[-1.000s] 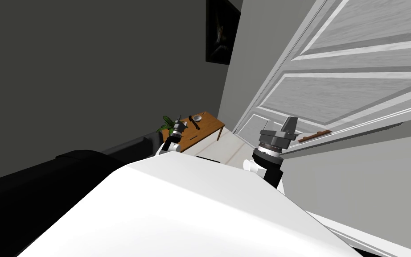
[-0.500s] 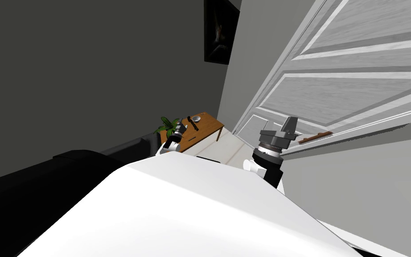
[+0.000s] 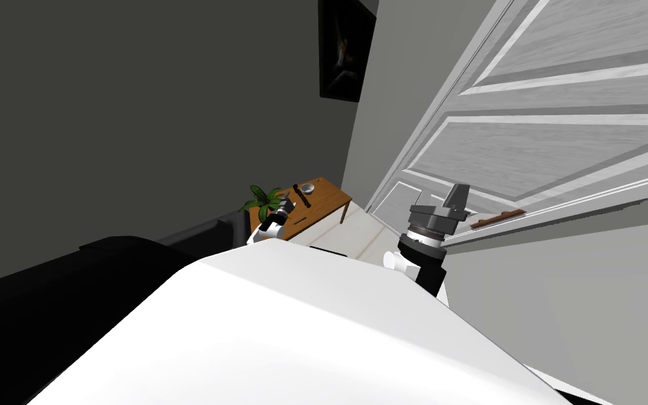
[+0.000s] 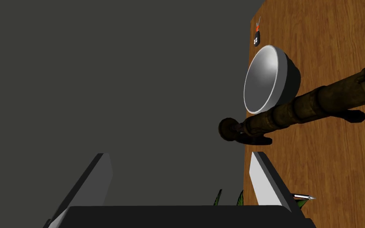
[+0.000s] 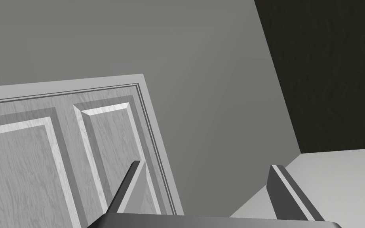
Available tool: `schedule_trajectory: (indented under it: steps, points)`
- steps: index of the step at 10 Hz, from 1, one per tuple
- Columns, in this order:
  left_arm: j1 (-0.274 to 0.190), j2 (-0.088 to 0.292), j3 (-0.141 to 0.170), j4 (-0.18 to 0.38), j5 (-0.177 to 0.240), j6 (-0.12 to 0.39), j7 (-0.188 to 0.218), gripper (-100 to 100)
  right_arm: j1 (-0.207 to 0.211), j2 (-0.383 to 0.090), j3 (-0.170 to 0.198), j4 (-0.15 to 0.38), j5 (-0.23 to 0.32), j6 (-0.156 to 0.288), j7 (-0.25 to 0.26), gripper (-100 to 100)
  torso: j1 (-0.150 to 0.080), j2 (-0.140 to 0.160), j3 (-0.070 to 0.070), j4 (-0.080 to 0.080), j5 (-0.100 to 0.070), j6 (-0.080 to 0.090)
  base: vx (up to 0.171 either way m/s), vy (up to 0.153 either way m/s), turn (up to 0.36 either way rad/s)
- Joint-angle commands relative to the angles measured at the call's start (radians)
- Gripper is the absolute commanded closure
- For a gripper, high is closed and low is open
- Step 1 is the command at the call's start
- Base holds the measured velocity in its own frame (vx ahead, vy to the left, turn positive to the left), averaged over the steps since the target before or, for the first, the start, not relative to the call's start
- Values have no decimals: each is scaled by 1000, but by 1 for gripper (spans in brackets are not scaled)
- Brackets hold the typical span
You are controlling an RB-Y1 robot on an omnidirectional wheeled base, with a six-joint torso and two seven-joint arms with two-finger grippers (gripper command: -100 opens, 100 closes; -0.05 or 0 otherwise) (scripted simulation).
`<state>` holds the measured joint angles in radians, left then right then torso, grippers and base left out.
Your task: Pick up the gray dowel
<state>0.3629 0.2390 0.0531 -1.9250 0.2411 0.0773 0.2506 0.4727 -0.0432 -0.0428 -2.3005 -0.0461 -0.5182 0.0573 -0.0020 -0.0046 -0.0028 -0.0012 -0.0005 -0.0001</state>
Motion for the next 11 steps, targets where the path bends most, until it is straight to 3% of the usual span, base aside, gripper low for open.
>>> schedule_trajectory:
  steps: [1, 6, 11]
  points:
    - [-11, 5, 5, 34, 16, 50, 11, -100, 0, 0, 0, 0, 0, 0, 0, 0, 0, 0, 0, 0, 0, 0, 68, -49, -5]
    - [-36, 20, 17, 100, 47, 164, 34, -100, 0, 0, 0, 0, 0, 0, 0, 0, 0, 1, 1, 0, 0, 0, 48, -33, -1]
    - [-75, 48, 35, 207, 94, 307, 68, -100, 0, 0, 0, 0, 0, 0, 0, 0, 0, 2, 1, 0, 0, 0, 53, -38, -2]
